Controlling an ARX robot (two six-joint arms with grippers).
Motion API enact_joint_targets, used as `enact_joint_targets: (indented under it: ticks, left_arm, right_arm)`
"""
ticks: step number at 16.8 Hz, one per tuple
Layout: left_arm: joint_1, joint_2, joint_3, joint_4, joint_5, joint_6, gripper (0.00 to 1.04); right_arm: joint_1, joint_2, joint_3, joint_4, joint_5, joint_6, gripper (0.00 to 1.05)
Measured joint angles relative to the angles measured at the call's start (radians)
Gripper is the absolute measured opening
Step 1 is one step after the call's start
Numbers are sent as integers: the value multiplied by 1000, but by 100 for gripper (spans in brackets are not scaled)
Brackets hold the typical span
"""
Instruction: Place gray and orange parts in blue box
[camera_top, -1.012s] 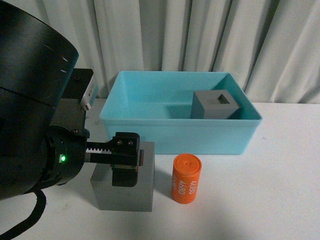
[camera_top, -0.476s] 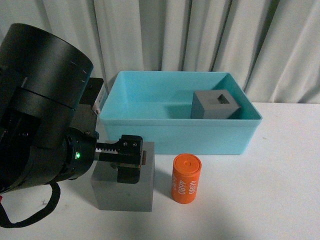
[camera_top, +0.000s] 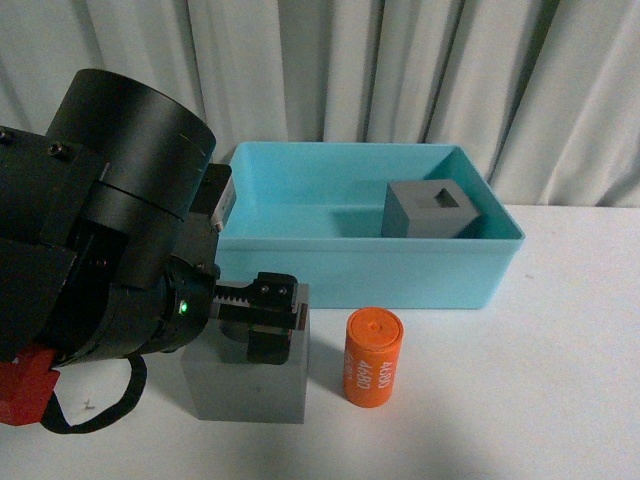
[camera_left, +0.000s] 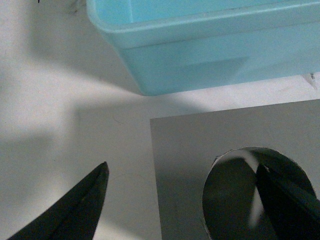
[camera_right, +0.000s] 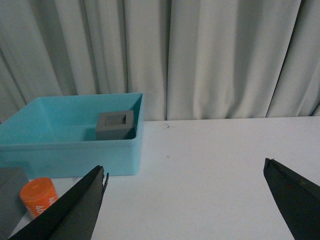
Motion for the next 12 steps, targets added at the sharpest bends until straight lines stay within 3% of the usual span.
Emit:
enact_joint_targets:
  ticks: [5,7,12]
  left_arm:
    - [-11,10,12,-15,10,-13,38]
    - [-11,-13,10,-42,18,-36,24]
    - [19,-226,-27,-181,56,-95,21]
  right_arm:
    - [0,0,0,0,0,0,98]
    - [0,0,0,0,0,0,98]
    - [0,0,0,0,0,0,98]
